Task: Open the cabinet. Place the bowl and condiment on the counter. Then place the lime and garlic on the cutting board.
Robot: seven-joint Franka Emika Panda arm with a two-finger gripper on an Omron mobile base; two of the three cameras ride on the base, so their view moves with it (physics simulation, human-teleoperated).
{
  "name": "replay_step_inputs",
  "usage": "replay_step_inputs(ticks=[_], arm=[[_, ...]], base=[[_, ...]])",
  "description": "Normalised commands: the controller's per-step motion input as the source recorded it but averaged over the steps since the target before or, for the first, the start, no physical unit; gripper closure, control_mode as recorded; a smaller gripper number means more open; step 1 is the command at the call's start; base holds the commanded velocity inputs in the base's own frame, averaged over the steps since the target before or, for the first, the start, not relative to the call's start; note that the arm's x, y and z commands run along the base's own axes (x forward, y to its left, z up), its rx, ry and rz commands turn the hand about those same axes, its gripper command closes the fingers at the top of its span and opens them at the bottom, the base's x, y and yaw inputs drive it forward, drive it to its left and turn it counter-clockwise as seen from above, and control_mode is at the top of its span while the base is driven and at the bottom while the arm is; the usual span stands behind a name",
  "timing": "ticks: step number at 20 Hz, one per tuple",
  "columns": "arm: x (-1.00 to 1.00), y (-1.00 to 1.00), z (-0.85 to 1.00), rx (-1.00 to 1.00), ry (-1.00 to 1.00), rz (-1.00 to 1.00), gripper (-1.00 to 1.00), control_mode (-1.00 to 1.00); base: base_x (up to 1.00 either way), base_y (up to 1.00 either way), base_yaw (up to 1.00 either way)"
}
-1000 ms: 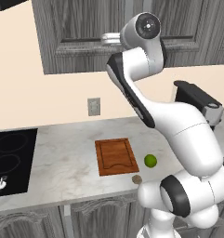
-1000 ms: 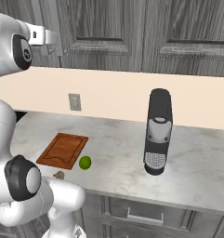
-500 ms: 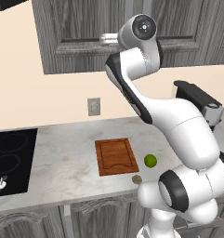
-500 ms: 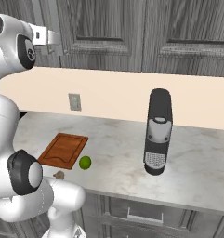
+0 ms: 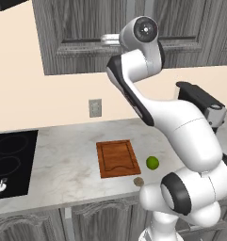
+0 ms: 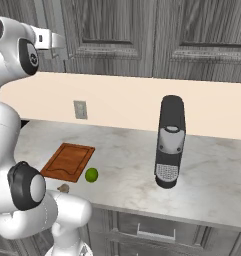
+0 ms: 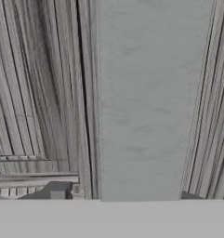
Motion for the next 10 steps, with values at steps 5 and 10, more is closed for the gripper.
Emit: replay_step_inputs(ticks=[5,10], arm=[[0.26,0.05,-0.22,-0.03,0.00,0.00,1.00,-1.00],[0.01,0.33,-0.14,-0.06,-0.08,0.00,1.00,-1.00]], base=[[0.00,0.00,0.00],[0.00,0.00,0.00]])
